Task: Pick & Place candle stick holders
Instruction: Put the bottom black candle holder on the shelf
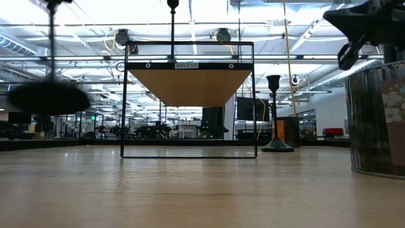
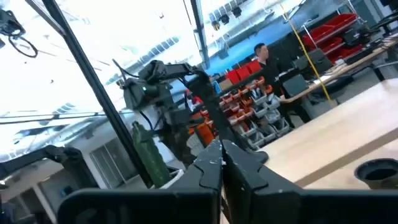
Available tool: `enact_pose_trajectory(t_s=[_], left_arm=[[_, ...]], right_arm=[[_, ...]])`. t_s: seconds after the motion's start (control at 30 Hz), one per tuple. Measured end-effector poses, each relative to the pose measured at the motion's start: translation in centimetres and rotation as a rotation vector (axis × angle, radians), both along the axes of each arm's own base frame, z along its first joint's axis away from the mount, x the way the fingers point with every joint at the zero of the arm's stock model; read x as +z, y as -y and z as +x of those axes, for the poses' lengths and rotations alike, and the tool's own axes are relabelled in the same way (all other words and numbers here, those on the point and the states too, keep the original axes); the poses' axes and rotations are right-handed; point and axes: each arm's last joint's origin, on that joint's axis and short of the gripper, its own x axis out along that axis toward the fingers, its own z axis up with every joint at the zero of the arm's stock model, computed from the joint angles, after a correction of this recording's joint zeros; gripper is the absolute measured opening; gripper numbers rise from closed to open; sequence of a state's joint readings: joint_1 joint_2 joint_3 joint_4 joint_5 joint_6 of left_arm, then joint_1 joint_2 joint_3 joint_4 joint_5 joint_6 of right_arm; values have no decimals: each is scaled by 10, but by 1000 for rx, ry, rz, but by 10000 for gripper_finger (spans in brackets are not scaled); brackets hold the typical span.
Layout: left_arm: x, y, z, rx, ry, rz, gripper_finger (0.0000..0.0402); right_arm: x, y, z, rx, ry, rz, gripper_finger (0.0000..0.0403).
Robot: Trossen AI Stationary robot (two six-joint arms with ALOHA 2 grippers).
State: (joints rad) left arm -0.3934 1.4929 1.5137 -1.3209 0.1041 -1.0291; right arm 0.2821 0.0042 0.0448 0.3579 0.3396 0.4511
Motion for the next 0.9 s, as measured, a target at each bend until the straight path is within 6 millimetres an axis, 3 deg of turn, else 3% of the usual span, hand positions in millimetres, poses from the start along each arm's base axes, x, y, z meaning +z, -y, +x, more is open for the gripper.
enact_pose_trajectory(t_s=[0.2,0.43,0.6,0.9], left_arm=[[24,4,3,-10,111,-35,17],[40,18,20,105,341,-161,17],[37,24,40,229,437,-179,17],[24,25,97,314,644,-269,17]], right_arm=[[5,0,-2,-27,45,-69,0],[13,2,-6,-122,119,-253,0],[17,2,-8,-136,167,-276,0],[22,-3,-11,34,270,-309,0]])
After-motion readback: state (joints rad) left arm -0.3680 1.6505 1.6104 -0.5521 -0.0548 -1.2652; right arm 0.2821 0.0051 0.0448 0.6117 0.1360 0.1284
